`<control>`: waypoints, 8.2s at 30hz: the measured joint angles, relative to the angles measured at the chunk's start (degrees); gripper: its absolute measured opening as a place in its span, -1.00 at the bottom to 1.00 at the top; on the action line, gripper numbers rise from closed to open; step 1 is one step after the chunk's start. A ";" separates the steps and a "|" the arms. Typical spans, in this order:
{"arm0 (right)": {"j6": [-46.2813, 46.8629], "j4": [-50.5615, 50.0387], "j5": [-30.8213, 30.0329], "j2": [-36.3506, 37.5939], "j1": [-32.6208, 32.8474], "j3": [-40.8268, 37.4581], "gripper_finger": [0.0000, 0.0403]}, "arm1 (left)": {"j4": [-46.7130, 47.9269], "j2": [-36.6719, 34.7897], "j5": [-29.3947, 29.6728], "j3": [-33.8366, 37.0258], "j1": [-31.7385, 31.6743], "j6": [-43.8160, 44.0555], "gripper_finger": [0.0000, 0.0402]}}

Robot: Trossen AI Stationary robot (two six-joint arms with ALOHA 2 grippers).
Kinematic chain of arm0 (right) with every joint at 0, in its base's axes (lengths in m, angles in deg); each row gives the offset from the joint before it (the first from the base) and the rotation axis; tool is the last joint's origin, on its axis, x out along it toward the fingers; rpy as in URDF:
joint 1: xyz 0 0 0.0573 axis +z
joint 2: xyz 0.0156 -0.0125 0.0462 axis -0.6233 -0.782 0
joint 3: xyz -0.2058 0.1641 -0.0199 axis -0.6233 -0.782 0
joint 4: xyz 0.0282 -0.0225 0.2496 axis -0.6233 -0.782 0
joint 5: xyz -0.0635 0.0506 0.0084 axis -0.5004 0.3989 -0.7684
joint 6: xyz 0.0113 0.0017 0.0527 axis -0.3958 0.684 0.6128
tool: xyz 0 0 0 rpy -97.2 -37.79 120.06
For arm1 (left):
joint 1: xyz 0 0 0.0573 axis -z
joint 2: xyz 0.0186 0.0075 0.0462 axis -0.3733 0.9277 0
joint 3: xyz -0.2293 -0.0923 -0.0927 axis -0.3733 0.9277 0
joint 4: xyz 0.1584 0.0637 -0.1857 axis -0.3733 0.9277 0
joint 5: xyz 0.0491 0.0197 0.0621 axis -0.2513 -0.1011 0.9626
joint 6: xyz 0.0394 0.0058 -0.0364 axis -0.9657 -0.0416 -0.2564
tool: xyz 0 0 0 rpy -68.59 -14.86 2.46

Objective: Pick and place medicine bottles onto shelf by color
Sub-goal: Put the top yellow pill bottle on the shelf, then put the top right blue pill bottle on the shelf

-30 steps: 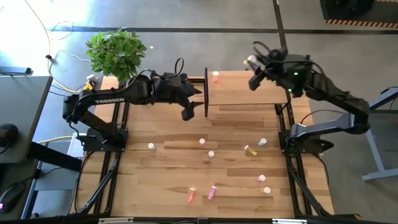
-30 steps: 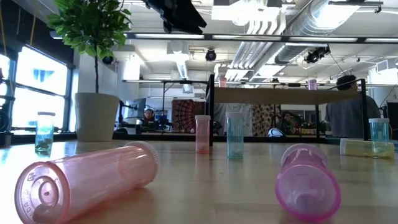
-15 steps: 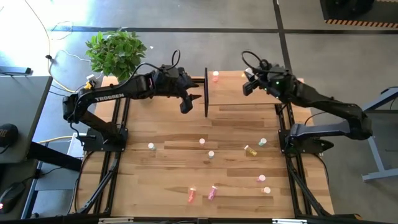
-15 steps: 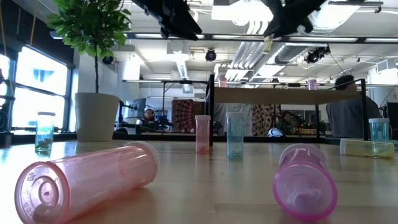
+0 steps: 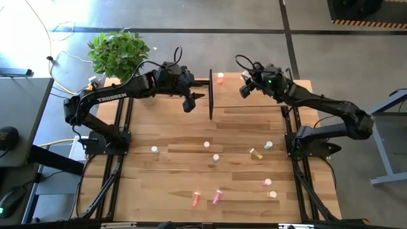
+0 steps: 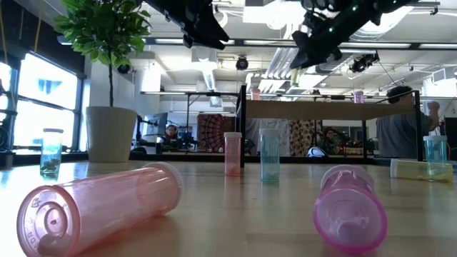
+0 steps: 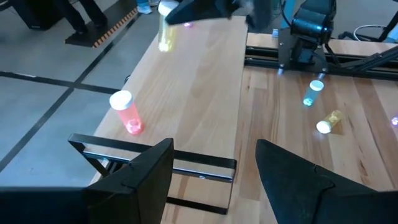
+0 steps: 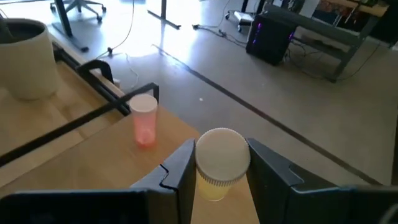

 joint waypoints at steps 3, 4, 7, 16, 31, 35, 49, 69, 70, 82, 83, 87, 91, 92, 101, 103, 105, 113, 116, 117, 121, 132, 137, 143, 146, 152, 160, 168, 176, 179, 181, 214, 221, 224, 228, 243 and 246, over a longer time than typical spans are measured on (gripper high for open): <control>0.24 0.06 1.68 -2.10 -1.27 0.00 -0.45 | 0.00 0.00 0.00 0.00 0.00 -0.02 0.07; 0.19 0.06 2.34 -2.54 -1.72 -0.02 -0.45 | 0.01 0.00 0.00 0.00 0.00 -0.02 0.07; -0.02 0.37 5.18 -3.67 -3.24 -0.02 -0.45 | 0.04 0.00 0.00 0.00 0.00 -0.02 0.07; 1.26 0.84 8.52 -6.36 -5.42 -0.01 -0.45 | 0.07 0.00 0.00 0.00 0.00 -0.02 0.07; 1.33 -5.51 8.26 -6.41 -6.94 4.46 -0.45 | 0.07 0.02 0.00 0.00 0.00 -0.02 0.07; 0.96 -4.99 9.09 -6.40 -6.81 4.42 -0.45 | 0.08 0.02 0.00 0.00 0.00 -0.01 0.07; -0.13 -4.10 10.99 -10.95 -6.76 4.42 -0.45 | 0.09 0.02 0.01 0.00 0.00 -0.02 0.07; -0.17 -5.28 11.13 -11.12 -6.79 4.42 -0.45 | 0.09 0.04 0.21 0.02 0.00 0.00 0.07; -0.17 -5.30 11.12 -11.12 -6.79 4.42 -0.45 | 0.09 0.04 0.21 0.02 0.00 0.00 0.07; -0.17 -4.84 10.38 -11.12 -6.81 4.42 -0.32 | 0.13 0.04 0.21 0.02 0.00 0.00 0.07; -0.17 -4.52 10.38 -11.12 -6.81 4.42 -0.29 | 0.18 0.04 0.21 0.02 0.00 -0.01 0.07; -0.17 -4.38 10.39 -11.12 -6.79 4.42 -0.21 | 0.37 0.04 0.21 0.02 0.00 -0.01 0.07; -0.17 -4.37 10.38 -11.12 -6.81 4.42 -0.17 | 0.37 0.04 0.21 0.02 0.00 -0.02 0.07; -0.17 -4.36 10.34 -11.12 -6.81 4.42 -0.17 | 0.36 0.04 0.21 0.02 0.00 -0.01 0.07; -1.19 -6.65 9.39 -11.12 -6.81 8.15 -0.17 | 0.37 0.04 0.21 0.02 0.00 -0.02 0.07; -1.65 -7.57 9.39 -11.12 -6.79 9.09 -0.17 | 0.37 0.04 0.21 0.02 0.00 0.00 0.07; -1.70 -8.72 9.40 -11.10 -6.79 9.94 -0.17 | 0.37 0.04 0.21 0.02 0.00 -0.01 0.07; -0.14 -21.25 10.47 -11.11 -5.41 16.64 -0.17 | 0.53 0.04 0.21 0.02 0.02 -0.56 0.07; 2.56 -29.04 11.00 -11.08 -3.86 20.03 -0.17 | 1.80 0.04 0.21 0.02 0.02 -1.84 0.07; 3.50 -31.32 11.73 -11.08 -3.31 20.87 -0.17 | 2.12 0.04 0.21 0.02 0.02 -1.94 0.07; 6.53 -38.14 13.39 -10.73 -0.18 22.56 -0.17 | 3.13 0.04 0.21 0.02 0.02 -1.91 0.07; 14.83 -47.88 11.49 -1.72 9.00 18.09 -0.17 | 3.15 0.04 0.21 0.02 0.07 -1.32 0.07; 21.06 -48.36 11.06 4.76 12.19 13.66 -0.17 | 3.13 0.04 0.24 0.02 0.07 0.04 0.07; 26.73 -52.76 11.01 9.22 15.70 12.68 -0.17 | 3.10 0.04 0.21 0.02 0.28 4.40 0.07; 29.45 -56.61 11.01 10.40 17.74 12.66 -0.17 | 3.10 0.04 0.24 0.02 0.89 6.14 0.07; 34.91 -65.42 11.08 11.24 22.00 12.63 -0.17 | 3.06 0.04 0.22 0.02 3.02 8.67 0.07; 37.09 -72.68 8.97 11.24 26.31 12.63 -0.16 | 2.89 0.04 0.74 0.02 6.12 9.57 0.07; 36.93 -75.88 10.21 11.24 29.32 12.61 -0.01 | 2.86 0.04 0.90 0.02 8.18 11.20 0.07; 39.97 -74.13 12.51 14.57 33.63 7.98 0.01 | 2.84 0.04 0.91 0.02 9.40 12.70 0.07; 41.59 -72.41 13.17 16.16 34.77 5.45 0.01 | 2.84 0.04 0.91 0.02 9.62 13.18 0.07; 42.42 -70.68 13.57 16.68 35.13 4.09 0.01 | 2.84 0.04 0.89 0.02 9.62 13.71 0.07; 55.96 -54.69 17.81 16.68 35.24 -15.85 0.01 | 2.84 0.04 0.89 0.02 9.60 16.11 0.07; 56.57 -51.36 18.46 16.66 35.24 -18.49 0.01 | 2.84 0.04 0.89 0.02 9.60 16.11 0.07; 56.57 -51.38 18.44 16.49 35.24 -18.91 0.01 | 2.84 0.04 0.91 0.02 9.60 16.11 0.07; 56.31 -51.11 18.40 14.59 35.24 -18.93 0.01 | 2.84 0.04 1.14 0.02 9.60 16.11 0.07; 54.01 -49.83 17.55 8.37 35.24 -18.93 -0.19 | 2.84 0.04 1.31 0.02 9.60 16.11 0.07; 53.83 -49.87 17.57 8.40 35.24 -18.91 -0.31 | 2.84 0.04 1.31 0.02 9.60 16.11 0.07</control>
